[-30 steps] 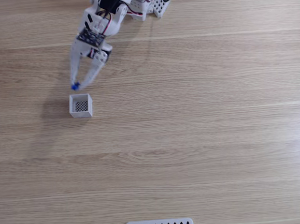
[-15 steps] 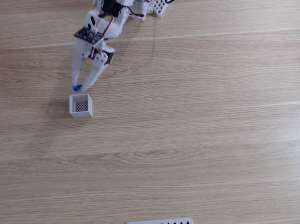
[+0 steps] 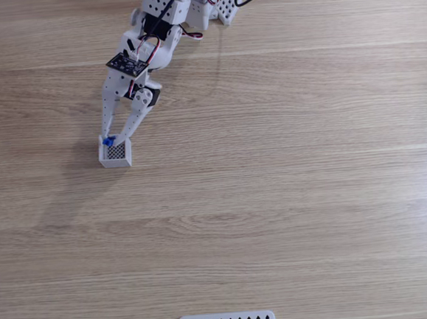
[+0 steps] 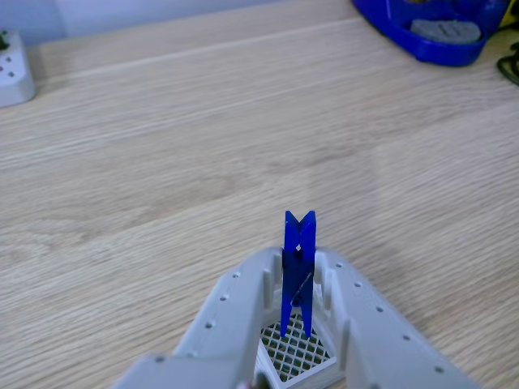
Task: Grasp a peg and put it in the crate.
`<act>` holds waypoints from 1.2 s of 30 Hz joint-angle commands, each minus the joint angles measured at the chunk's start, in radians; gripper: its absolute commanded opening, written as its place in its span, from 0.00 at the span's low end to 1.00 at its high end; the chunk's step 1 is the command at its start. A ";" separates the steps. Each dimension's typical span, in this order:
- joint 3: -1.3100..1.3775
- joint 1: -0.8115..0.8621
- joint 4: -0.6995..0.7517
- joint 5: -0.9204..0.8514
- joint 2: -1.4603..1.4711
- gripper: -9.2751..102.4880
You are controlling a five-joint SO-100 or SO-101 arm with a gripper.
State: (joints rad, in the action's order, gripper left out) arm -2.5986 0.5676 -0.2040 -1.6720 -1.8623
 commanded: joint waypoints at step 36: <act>0.089 0.015 -0.020 0.012 -0.130 0.08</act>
State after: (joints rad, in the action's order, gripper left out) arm -2.5986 0.5921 -0.2071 -1.6720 -1.8699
